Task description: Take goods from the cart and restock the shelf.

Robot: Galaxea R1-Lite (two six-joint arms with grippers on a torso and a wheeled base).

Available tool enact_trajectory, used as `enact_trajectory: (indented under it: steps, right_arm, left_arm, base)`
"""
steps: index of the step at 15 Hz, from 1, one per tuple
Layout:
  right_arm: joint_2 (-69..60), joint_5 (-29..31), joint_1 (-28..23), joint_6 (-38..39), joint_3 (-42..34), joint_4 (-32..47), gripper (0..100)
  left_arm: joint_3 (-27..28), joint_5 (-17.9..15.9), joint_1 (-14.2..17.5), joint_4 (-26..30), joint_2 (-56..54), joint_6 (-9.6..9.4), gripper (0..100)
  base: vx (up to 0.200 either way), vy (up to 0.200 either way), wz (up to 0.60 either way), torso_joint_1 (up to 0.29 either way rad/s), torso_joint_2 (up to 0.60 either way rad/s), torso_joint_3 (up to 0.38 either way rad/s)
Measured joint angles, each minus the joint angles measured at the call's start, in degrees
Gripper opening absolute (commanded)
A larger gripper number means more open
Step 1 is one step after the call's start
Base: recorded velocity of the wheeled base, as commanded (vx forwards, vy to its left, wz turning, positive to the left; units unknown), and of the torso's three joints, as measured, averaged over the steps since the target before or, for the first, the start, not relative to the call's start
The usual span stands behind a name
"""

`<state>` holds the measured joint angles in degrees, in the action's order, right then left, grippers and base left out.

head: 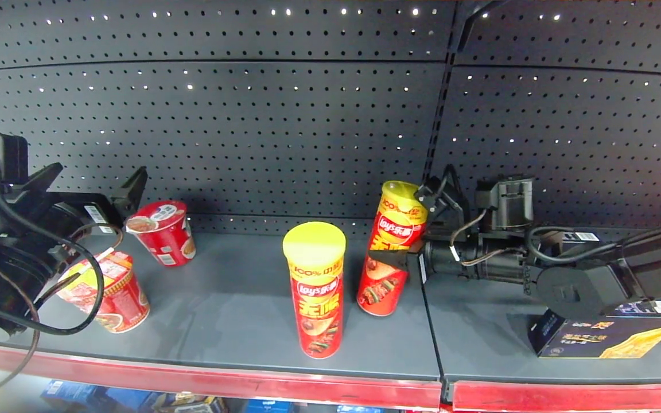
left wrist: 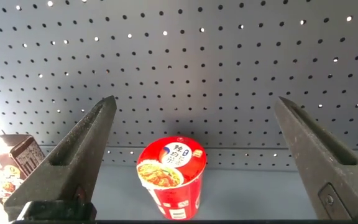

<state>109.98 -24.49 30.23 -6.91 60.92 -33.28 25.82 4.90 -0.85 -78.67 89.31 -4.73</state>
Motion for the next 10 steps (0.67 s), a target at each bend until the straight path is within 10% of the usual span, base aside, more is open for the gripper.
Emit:
enact_trajectory:
  steps: [10]
  right_arm:
    - [4.84,0.06,1.90,-7.92,2.76,-1.56,0]
  left_arm:
    - [-0.41,-0.01,-0.02,-0.07,-0.06,-0.09,100]
  base:
    - [0.000,0.000,0.00,0.000,0.00,0.000]
